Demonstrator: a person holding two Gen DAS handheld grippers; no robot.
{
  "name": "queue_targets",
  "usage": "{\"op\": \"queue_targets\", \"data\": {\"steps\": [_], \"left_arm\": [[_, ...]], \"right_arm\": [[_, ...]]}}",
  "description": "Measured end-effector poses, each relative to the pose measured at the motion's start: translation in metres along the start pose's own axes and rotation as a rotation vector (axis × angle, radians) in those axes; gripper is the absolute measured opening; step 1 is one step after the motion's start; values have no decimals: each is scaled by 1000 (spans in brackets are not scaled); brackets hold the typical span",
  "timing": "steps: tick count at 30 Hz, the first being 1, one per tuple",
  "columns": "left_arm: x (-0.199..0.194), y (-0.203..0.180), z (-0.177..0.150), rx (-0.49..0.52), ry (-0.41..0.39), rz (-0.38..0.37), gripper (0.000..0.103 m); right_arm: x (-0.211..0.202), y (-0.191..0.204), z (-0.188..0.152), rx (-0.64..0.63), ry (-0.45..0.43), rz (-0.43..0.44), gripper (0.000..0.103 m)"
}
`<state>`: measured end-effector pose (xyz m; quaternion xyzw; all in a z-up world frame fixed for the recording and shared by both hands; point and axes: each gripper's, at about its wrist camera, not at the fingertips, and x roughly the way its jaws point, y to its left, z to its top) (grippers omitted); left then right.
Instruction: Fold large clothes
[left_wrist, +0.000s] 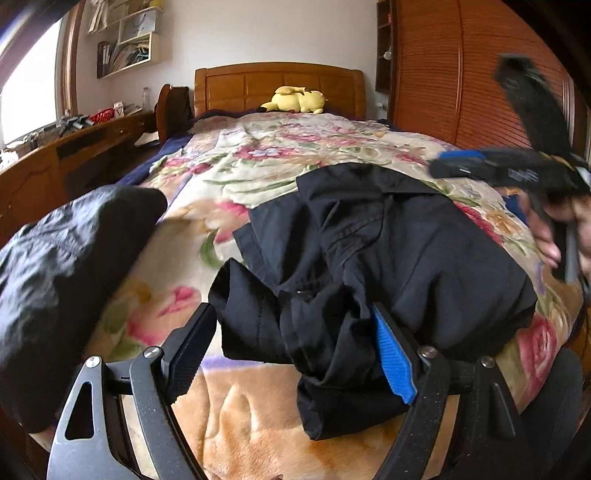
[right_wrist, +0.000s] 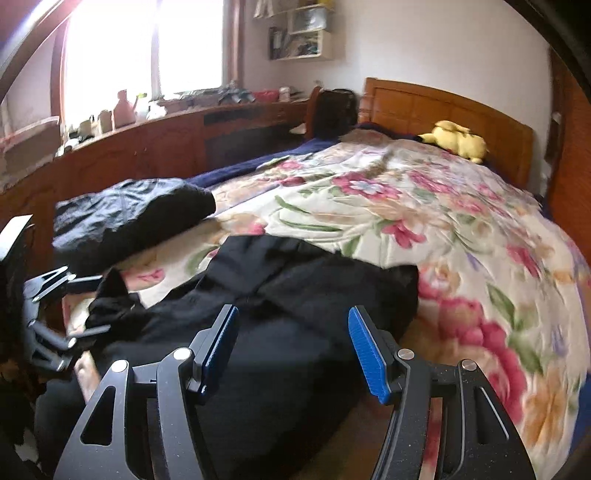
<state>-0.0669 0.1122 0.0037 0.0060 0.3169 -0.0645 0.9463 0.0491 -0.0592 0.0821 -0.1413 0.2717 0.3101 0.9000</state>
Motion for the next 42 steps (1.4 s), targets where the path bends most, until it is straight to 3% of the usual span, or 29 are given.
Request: {"op": "queue_targets", "data": {"steps": [7,15,16,17,19,20,23,30,36,37,39,40,41,42], "left_arm": [[-3,4,-8,-12,-2,2,83],[-2,9,-8,-14,-2,-1,83],[-2,10,-9,-18,-1,-4,83],[-1,11,-9,-20,-1,-8,83],[-2,12,-9,-24,-1,-13,83],[-2,12,-8,-24,-2,-13,83],[-5,13,-7,-19,-8,-1,83],[-16,14,-4,-29,-37,7,83],[-19,12,-1,-23,-45,-3,83],[-16,12,-2,-17,-37,3,83],[-11,13,-4,-19,-23,2,83],[-10,15,-5,-23,-17,1,83],[-8,16,-6,-26,-13,2,83],[-8,15,-7,-27,-11,2,83]], "right_arm": [[89,0,53,-31,136,88,63],[157,4,66,-121,322,164,63],[163,7,64,-136,339,176,52],[166,11,63,-147,357,193,32],[175,19,58,-195,386,204,4],[177,25,55,-228,389,203,1],[169,38,53,-307,330,158,0],[135,30,93,-219,72,-8,0],[132,15,102,-176,79,-4,0],[134,13,100,-168,103,13,4],[139,5,95,-147,147,61,28],[144,2,92,-150,164,70,55],[149,-2,88,-161,179,56,66],[154,-7,86,-171,197,45,67]]}}
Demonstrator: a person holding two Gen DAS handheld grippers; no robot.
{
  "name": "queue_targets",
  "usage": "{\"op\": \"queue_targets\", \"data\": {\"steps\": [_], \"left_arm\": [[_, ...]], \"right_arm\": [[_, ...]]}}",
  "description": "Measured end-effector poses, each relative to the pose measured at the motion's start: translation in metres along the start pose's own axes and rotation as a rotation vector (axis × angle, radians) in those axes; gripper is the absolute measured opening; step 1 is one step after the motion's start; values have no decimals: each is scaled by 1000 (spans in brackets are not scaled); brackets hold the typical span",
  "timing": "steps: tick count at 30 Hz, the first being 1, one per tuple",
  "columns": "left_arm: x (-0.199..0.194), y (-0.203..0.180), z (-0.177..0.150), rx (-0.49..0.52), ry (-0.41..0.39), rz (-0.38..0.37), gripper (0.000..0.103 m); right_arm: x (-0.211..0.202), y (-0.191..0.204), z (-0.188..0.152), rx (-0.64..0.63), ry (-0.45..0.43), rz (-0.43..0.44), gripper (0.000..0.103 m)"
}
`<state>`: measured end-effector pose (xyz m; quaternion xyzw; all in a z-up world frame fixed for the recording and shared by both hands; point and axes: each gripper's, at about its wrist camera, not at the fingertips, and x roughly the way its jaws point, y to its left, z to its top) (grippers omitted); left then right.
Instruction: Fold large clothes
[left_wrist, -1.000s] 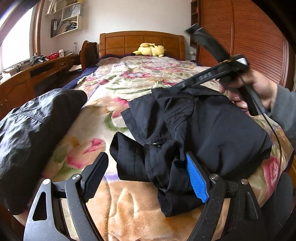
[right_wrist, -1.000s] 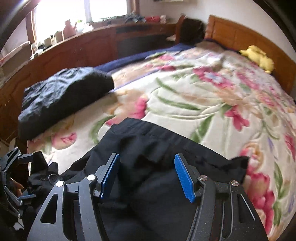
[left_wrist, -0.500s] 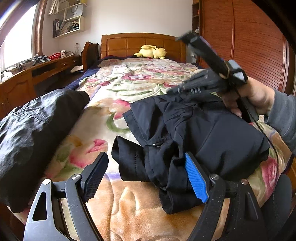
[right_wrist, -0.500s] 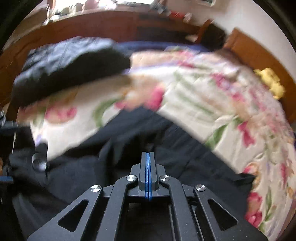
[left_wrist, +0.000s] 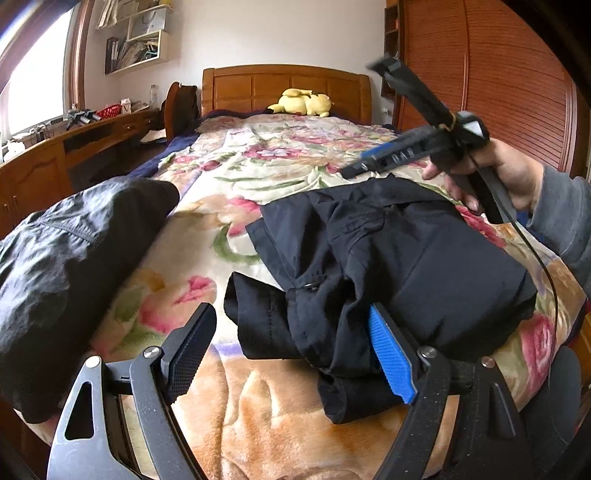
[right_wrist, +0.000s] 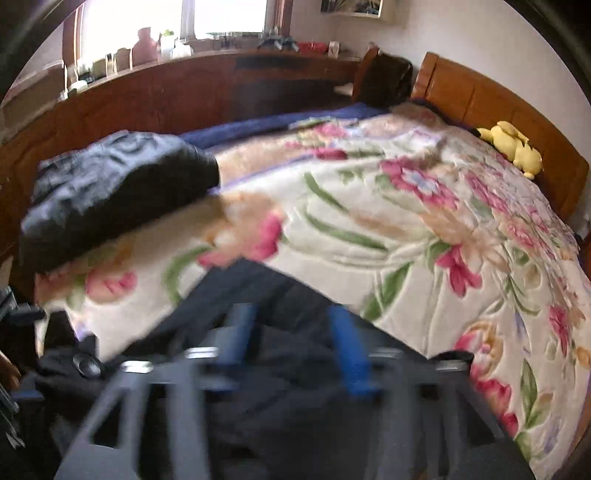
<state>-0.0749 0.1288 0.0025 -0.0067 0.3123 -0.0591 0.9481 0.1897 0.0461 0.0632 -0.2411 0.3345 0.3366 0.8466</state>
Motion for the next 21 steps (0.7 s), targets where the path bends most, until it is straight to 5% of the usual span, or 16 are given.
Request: {"op": "queue_targets", "data": {"steps": [4,9,11,12,14,21], "left_arm": [[4,2,-2,1,7,1,83],[7,2,-5,-6,12,-6,83],[8,3,-5,-11,14,-3,83],[8,3,-6,-12,13,-1,83],[6,4,-6,-19,9,1,83],[-16,0,4,-40,-70,28,83]], "right_arm": [[24,-26,-13,33,95,-3,68],[25,-40,-23,37,118,102,66],[30,-33,-23,-4,142,104,35],[24,-32,-22,-34,145,92,27],[8,-26,-20,-92,104,67,14],[-17,-11,7,-60,-128,-105,11]]}}
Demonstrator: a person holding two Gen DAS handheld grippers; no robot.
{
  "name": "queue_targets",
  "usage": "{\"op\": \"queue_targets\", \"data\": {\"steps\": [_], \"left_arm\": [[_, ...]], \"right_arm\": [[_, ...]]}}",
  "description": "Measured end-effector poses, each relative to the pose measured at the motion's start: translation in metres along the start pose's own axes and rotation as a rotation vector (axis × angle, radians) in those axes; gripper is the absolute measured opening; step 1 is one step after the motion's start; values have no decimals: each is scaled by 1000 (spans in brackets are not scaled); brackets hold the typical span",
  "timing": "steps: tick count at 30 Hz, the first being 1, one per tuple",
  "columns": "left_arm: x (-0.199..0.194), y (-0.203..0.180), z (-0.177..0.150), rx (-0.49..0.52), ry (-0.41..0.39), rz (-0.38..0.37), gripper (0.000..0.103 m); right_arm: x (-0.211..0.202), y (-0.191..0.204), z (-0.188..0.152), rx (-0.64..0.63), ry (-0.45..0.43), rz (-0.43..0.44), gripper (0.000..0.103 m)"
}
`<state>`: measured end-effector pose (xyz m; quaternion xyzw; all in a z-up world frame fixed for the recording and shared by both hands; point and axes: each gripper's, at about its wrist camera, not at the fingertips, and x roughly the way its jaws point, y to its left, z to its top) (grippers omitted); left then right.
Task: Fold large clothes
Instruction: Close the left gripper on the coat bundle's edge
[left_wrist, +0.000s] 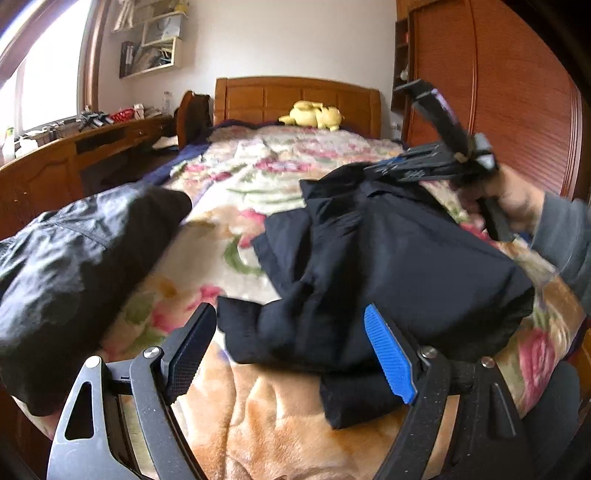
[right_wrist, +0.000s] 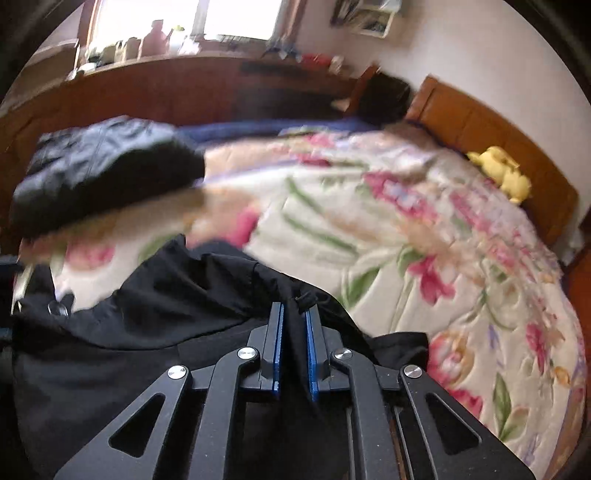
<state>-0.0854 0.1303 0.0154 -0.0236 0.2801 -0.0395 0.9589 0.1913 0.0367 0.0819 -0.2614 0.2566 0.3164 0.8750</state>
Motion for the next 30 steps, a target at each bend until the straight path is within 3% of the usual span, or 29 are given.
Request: {"op": "queue_targets", "data": {"steps": [3,7,9,11,14,20,26,30], "left_arm": [[0,-1,1,-9,1,1,83],[16,2,-14,-18,87,-5,83],[20,6,-21,-56,112,-38,83],[17,11,-25,-94,119,-58,83],[9,8,-28,-89,117,-46,83],[2,-4,-33,-91,125,-62,83],[9,-17,-36,-89,146,-83,83],[11,-17,-35,-101,145,-115,64]], "right_arm": [[20,4,3,12,46,-14,11],[22,3,-5,41,65,-22,16],[9,1,-4,84,59,-27,29],[-10,-3,-7,123,38,-53,60],[-36,-6,-21,182,2,-82,81],[-30,-15,-54,274,83,-109,86],[1,-25,-67,396,151,7,87],[9,-28,-69,429,167,43,88]]}}
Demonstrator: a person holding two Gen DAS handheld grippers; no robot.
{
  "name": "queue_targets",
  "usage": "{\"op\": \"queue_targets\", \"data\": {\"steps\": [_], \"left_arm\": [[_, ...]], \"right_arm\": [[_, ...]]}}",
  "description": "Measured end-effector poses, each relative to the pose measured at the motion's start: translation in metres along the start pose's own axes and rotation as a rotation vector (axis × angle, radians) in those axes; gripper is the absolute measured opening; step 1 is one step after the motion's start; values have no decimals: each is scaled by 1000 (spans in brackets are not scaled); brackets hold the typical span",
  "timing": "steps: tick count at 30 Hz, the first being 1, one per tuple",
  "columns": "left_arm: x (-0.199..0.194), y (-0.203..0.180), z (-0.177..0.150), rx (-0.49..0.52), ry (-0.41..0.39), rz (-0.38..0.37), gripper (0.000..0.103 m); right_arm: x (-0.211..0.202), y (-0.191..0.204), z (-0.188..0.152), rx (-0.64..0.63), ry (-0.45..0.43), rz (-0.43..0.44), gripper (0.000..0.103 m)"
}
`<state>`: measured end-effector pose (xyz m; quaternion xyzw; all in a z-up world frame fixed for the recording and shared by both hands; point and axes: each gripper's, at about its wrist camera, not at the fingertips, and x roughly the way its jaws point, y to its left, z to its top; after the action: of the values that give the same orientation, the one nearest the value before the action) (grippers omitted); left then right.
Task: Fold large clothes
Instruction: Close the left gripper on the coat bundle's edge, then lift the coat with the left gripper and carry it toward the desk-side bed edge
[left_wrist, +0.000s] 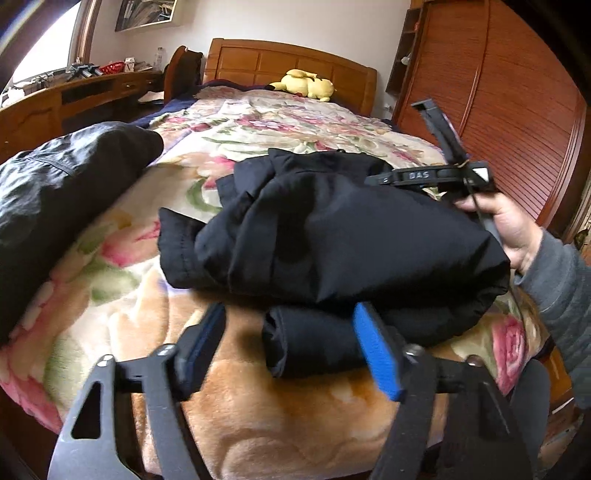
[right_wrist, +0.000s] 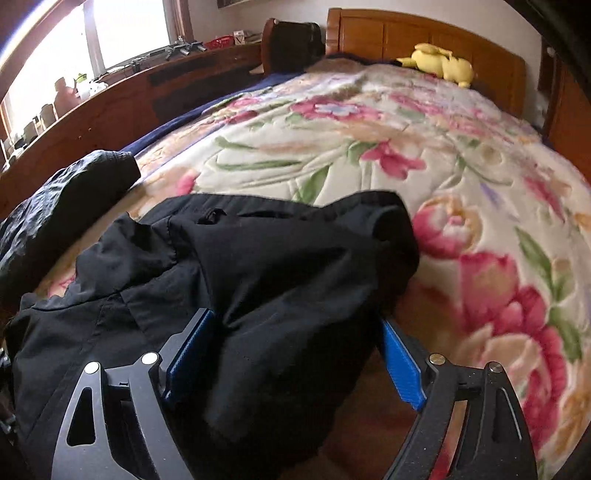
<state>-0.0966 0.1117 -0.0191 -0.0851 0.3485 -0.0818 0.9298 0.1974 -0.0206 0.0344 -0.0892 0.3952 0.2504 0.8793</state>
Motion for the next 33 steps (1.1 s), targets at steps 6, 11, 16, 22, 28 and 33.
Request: {"op": "queue_targets", "data": {"steps": [6,11,16,22,28,33], "left_arm": [[-1,-1,-3,6,-5,-11,51],[-1,0,-6,1,-3,-33,45],[-4,-2,-6,1,-1,-37,44],[-4,-2,-6,6,-1,-36,41],[-2,-3,-3,16,2,-54,25],[-6,-3,0,8,-22,-89,11]], "right_arm": [[3,-7,-3,25,34,-19,92],[13,-9,1,60,54,-11,97],[25,-20,2,117,67,74,98],[26,-22,-3,99,55,114,91],[15,-28,-8,71,35,150,61],[-14,-28,-14,46,-52,135,30]]}}
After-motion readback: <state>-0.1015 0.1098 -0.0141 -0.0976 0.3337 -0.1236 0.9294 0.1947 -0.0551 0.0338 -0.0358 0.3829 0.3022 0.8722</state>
